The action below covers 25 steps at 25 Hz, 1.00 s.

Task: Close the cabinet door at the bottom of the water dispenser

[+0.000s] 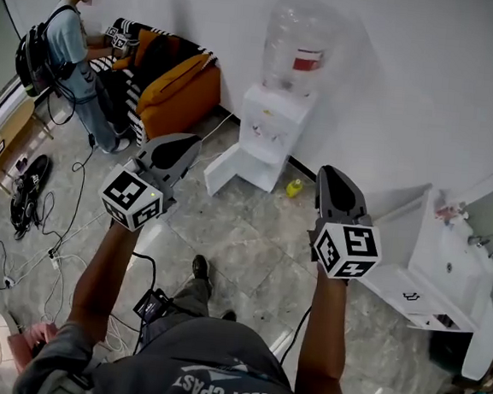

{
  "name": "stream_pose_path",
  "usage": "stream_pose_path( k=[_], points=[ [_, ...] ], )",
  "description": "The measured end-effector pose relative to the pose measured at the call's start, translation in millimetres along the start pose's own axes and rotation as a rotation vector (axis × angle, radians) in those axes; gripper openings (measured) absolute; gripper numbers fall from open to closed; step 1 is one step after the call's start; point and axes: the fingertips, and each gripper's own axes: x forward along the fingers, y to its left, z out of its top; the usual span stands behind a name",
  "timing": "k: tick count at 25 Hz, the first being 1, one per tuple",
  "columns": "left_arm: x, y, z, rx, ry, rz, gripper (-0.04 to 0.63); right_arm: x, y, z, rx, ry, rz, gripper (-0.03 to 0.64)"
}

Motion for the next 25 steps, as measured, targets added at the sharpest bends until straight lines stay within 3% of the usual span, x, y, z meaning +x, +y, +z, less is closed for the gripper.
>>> stream_pose_path(
  k=[14,25],
  points=[
    [101.4,113.3,-26.9,-0.04,-0.054,-0.145,0.015,105.7,-29.9,-0.7,-0.006,0.045,-0.171,0.031],
    [129.5,186.9,-53.8,-0.09,-0.073,-0.192,0.016,169.6,-23.1,3.1,-0.017,0.087,-0.235,0.032]
  ],
)
